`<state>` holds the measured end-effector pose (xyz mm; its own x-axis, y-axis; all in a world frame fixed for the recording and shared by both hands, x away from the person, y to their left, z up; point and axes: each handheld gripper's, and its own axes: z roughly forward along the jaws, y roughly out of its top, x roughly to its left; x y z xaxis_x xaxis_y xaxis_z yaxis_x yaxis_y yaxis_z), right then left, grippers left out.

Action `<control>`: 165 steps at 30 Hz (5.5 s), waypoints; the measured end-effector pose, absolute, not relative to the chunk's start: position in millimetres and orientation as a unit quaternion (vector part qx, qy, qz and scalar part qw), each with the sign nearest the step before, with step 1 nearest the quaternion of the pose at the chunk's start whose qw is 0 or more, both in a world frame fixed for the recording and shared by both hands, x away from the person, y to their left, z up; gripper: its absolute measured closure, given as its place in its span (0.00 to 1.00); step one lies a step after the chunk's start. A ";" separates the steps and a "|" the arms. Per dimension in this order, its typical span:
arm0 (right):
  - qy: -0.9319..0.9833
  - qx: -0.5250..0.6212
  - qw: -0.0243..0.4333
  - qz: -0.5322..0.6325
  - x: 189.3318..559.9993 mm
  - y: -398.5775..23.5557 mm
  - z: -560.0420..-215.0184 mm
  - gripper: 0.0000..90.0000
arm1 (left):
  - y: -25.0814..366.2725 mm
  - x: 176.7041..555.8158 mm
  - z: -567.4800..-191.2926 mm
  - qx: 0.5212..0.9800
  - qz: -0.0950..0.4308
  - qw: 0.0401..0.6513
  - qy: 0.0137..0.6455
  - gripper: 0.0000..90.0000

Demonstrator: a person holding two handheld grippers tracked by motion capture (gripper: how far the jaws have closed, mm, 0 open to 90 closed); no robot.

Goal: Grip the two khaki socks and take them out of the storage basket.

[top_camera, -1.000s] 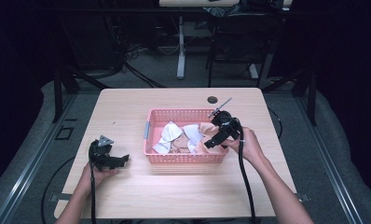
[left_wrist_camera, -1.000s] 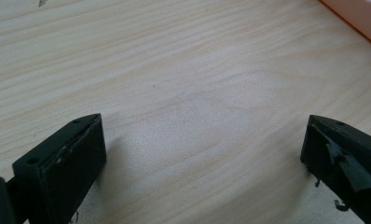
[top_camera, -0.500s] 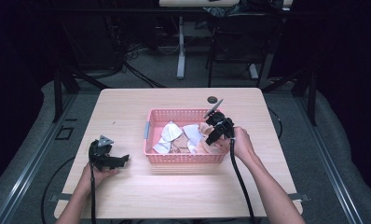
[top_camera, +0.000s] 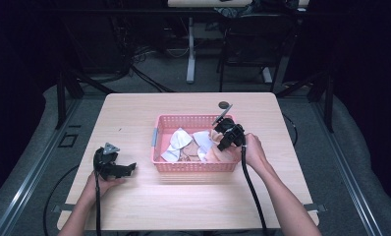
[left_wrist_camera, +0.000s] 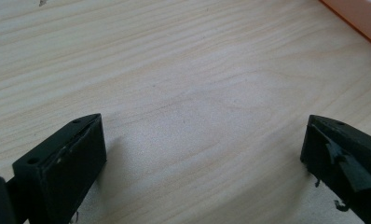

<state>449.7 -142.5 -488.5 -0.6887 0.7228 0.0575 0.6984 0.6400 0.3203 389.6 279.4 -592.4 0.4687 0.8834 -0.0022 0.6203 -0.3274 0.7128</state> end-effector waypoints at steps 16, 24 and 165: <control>0.902 0.373 0.048 0.209 441.6 -144.5 -438.8 0.95 | 279.4 389.6 -592.4 0.791 0.198 0.331 0.475 0.00; 0.899 0.366 0.052 0.233 438.3 -147.5 -418.1 0.95 | 279.5 389.6 -592.4 0.791 0.198 0.331 0.475 0.00; 0.816 0.528 0.043 0.229 430.4 -324.9 -466.3 0.88 | 279.4 387.3 -592.2 0.796 0.195 0.332 0.468 0.00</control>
